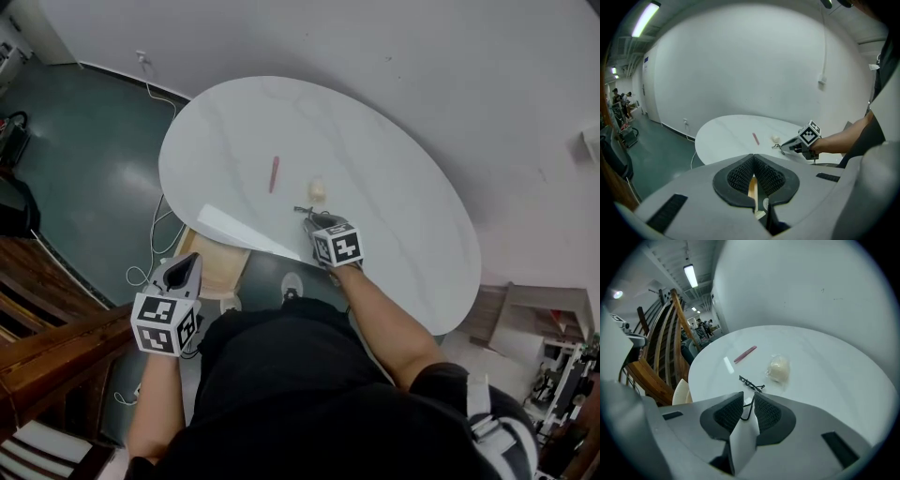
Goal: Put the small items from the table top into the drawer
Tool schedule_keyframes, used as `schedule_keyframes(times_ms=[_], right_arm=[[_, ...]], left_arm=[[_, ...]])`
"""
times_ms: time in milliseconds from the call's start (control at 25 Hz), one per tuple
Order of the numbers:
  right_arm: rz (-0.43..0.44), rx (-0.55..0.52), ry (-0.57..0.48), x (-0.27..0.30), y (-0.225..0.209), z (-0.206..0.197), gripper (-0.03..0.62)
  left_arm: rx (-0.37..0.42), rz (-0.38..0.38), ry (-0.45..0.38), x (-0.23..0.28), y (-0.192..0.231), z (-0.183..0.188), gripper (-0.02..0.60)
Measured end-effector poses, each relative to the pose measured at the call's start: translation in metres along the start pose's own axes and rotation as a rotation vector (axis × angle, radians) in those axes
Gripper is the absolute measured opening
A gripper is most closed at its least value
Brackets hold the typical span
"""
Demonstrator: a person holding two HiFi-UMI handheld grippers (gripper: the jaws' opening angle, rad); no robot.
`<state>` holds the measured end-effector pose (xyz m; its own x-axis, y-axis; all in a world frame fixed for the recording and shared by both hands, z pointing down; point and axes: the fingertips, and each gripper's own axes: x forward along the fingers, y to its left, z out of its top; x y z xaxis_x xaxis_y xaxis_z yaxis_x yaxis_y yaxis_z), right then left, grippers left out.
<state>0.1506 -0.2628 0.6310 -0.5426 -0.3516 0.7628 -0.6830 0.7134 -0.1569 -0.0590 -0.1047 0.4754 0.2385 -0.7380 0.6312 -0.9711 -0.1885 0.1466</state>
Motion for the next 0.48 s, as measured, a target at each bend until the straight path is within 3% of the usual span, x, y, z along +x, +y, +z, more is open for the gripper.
schedule_keyframes(times_ms=[200,480], right_arm=[[-0.041,0.057,0.014,0.008,-0.006,-0.003,0.065],[-0.088,0.049,0.013,0.016,-0.007,0.002,0.064]], left_arm=[[-0.004,0.02,0.002,-0.009,0.005,-0.001,0.015],[-0.001,0.028,0.003,-0.018,0.014,-0.003,0.015]])
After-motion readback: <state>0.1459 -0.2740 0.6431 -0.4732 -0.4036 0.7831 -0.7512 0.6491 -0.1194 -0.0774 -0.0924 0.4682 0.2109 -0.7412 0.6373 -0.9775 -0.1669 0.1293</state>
